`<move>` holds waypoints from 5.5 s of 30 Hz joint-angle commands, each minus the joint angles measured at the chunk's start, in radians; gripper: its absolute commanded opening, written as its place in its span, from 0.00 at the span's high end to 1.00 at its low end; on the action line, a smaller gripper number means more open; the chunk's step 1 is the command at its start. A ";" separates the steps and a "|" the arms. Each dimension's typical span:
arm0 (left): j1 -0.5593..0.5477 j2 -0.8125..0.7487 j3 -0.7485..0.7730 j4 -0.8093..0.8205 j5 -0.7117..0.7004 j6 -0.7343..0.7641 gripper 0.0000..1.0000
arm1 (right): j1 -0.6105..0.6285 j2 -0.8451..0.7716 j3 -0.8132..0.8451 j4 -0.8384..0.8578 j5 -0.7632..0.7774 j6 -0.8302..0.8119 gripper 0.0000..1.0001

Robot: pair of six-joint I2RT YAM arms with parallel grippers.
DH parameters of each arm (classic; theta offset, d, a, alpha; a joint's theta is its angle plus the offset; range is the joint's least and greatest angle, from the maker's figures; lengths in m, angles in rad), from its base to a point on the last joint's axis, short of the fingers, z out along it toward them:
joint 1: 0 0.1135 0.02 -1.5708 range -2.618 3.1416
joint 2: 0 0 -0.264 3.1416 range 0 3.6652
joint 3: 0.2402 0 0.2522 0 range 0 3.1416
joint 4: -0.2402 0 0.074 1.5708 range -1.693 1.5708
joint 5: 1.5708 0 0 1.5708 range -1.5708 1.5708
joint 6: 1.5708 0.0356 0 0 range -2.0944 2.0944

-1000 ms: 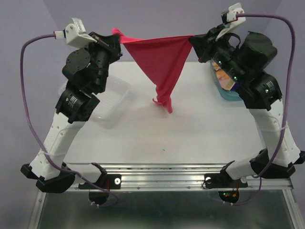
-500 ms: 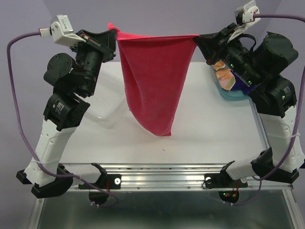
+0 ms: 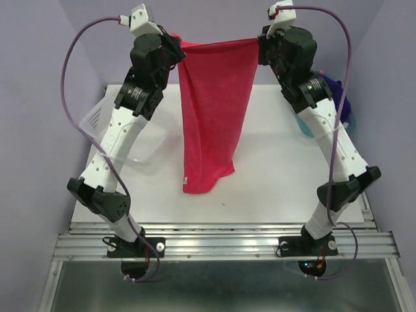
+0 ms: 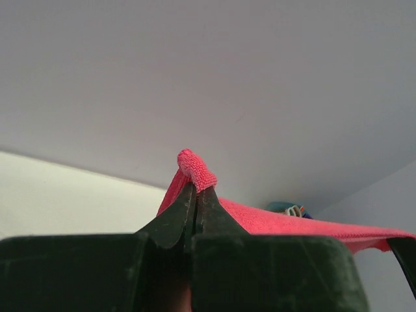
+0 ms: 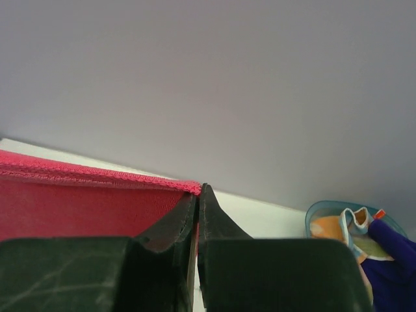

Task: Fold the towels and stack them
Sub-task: Flatten out the crumpled towel, then fold the towel

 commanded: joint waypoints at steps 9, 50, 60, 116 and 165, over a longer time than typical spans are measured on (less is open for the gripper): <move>0.057 -0.193 -0.104 0.184 0.202 -0.021 1.00 | -0.084 -0.051 0.116 0.061 -0.136 0.034 0.99; -0.062 -0.229 -0.414 0.135 0.177 -0.113 1.00 | -0.086 -0.369 -0.393 0.117 -0.013 0.163 0.99; 0.106 0.226 -0.216 0.270 0.214 -0.063 1.00 | -0.260 0.028 -0.363 0.276 -0.146 0.194 0.99; -0.020 -0.198 -1.170 0.390 0.211 -0.228 1.00 | -0.101 -0.516 -1.323 0.211 -0.250 0.492 0.99; -0.146 -0.247 -1.497 0.354 0.237 -0.412 0.77 | -0.075 -0.574 -1.719 0.222 -0.505 0.654 0.81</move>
